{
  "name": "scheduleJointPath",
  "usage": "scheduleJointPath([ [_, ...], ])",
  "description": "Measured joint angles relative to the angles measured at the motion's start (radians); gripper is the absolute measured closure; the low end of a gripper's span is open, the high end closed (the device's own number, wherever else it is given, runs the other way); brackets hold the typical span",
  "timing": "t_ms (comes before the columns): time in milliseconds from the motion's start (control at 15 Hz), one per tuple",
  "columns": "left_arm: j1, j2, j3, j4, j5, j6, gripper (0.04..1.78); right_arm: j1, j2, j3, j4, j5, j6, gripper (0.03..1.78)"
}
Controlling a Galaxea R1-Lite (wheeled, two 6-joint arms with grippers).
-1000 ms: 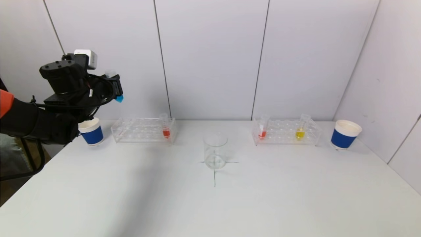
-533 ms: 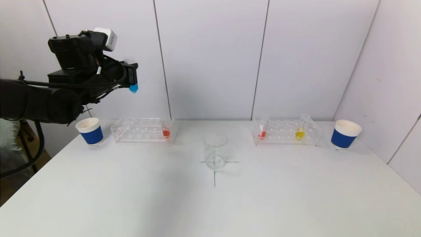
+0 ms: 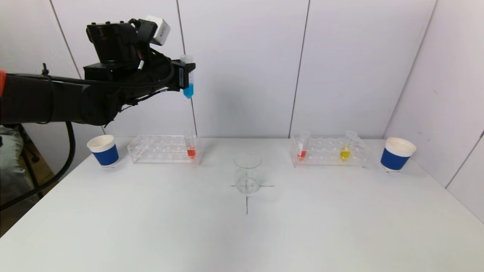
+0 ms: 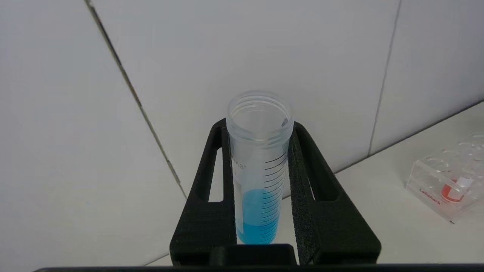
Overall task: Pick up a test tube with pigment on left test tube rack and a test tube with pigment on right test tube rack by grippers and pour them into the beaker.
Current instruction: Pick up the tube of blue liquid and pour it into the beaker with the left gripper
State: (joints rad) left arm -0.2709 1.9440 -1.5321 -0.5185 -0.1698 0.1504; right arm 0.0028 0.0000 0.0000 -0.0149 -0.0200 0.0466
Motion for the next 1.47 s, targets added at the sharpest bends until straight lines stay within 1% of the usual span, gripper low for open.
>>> scheduleJointPath([
  [133, -0.013, 0.039, -0.040, 0.003, -0.048, 0.020, 1.39, 0.000, 0.000, 0.000, 0.000, 0.000, 0.000, 0.04],
  [267, -0.019, 0.071, -0.063, 0.004, -0.117, 0.040, 1.39, 0.000, 0.000, 0.000, 0.000, 0.000, 0.000, 0.04],
  [667, -0.040, 0.121, -0.076, 0.006, -0.253, 0.123, 1.39, 0.000, 0.000, 0.000, 0.000, 0.000, 0.000, 0.04],
  [867, -0.060, 0.140, -0.075, 0.005, -0.291, 0.166, 1.39, 0.000, 0.000, 0.000, 0.000, 0.000, -0.001, 0.04],
  [1467, -0.096, 0.217, -0.081, 0.006, -0.430, 0.411, 1.39, 0.000, 0.000, 0.000, 0.000, 0.000, 0.000, 0.04],
])
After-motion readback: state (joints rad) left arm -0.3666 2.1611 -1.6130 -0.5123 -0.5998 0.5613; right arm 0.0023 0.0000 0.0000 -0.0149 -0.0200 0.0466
